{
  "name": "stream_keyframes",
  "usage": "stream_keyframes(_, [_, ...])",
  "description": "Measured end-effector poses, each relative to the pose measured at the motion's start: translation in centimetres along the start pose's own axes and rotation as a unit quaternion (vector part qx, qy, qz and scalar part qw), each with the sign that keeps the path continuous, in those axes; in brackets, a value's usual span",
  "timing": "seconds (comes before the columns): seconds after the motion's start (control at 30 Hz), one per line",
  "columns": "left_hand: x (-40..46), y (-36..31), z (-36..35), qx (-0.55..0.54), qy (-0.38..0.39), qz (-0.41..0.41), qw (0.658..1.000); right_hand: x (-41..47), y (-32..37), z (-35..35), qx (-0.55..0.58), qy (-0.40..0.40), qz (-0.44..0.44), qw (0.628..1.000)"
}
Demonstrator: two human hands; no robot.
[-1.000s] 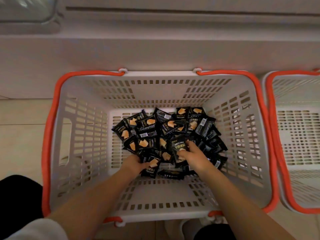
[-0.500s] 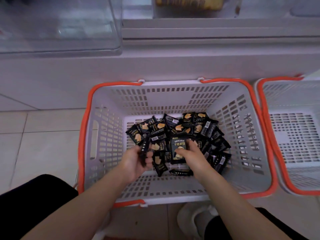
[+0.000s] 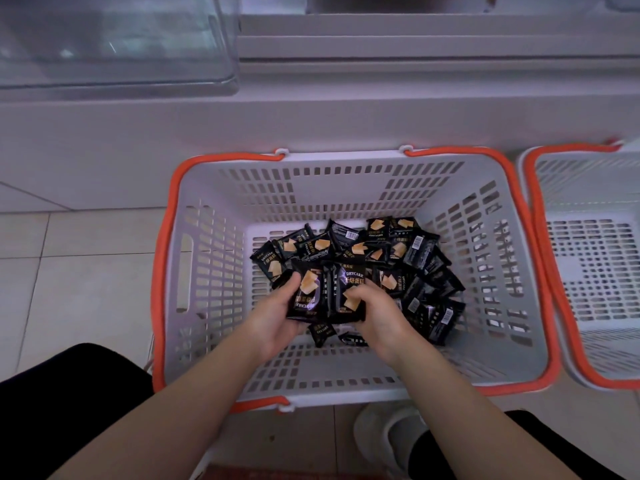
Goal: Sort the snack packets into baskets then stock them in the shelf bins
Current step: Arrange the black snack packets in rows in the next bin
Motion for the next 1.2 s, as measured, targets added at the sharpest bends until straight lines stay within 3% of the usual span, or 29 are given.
stream_keyframes(0.1, [-0.2,-0.5,-1.0,0.07,-0.037,-0.017,0.997,-0.3,0.6,-0.5,-0.028,-0.004,0.058,0.998])
stream_keyframes(0.17, [-0.8,-1.6,-1.2,0.169,-0.078,-0.017,0.982,-1.2,2.2,-0.2,-0.169,0.03,0.143,0.975])
stream_keyframes(0.23, [-1.7,-3.0,-1.0,0.263,-0.089,0.0,0.961,-2.2,4.1,0.1,-0.414,0.087,0.232,0.876])
stream_keyframes(0.3, [-2.9,-4.3,-1.0,0.311,-0.07,0.022,0.948,-2.9,5.3,-0.1,-0.545,0.134,0.274,0.781])
stream_keyframes(0.47, [-6.2,-6.1,-2.1,0.374,-0.048,-0.009,0.926,-5.3,6.8,-3.0,-0.6,0.16,0.333,0.709])
stream_keyframes(0.57, [-8.9,-7.2,-2.9,0.376,-0.028,-0.039,0.926,-6.5,7.4,-4.6,-0.608,0.152,0.352,0.695])
stream_keyframes(0.67, [-11.4,-8.4,-3.6,0.327,0.039,-0.064,0.942,-7.4,8.1,-5.8,-0.622,0.165,0.35,0.681])
stream_keyframes(0.8, [-14.3,-10.0,-4.5,0.295,0.056,-0.148,0.942,-8.9,9.9,-7.8,-0.59,0.193,0.313,0.719])
stream_keyframes(0.93, [-17.3,-11.9,-5.3,0.237,0.092,-0.205,0.945,-11.0,12.7,-9.2,-0.551,0.164,0.334,0.747])
stream_keyframes(1.0, [-19.3,-13.2,-6.0,0.292,0.079,-0.267,0.915,-12.7,14.8,-10.1,-0.505,0.147,0.371,0.766])
stream_keyframes(1.1, [-23.1,-15.7,-6.6,0.448,-0.004,-0.384,0.807,-15.8,18.6,-12.7,-0.419,0.133,0.421,0.793])
stream_keyframes(1.2, [-27.2,-18.3,-7.1,0.52,0.007,-0.445,0.729,-18.2,21.9,-16.4,-0.373,0.106,0.476,0.789])
Point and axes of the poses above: each hand's wrist, its own x-axis towards the middle knuckle, its own z-axis out of the back of the hand, y = z × x, the point moved 2 cm from there along x, towards the middle knuckle, and after that the axes turned 3 degrees about z, right-handed, at the moved point
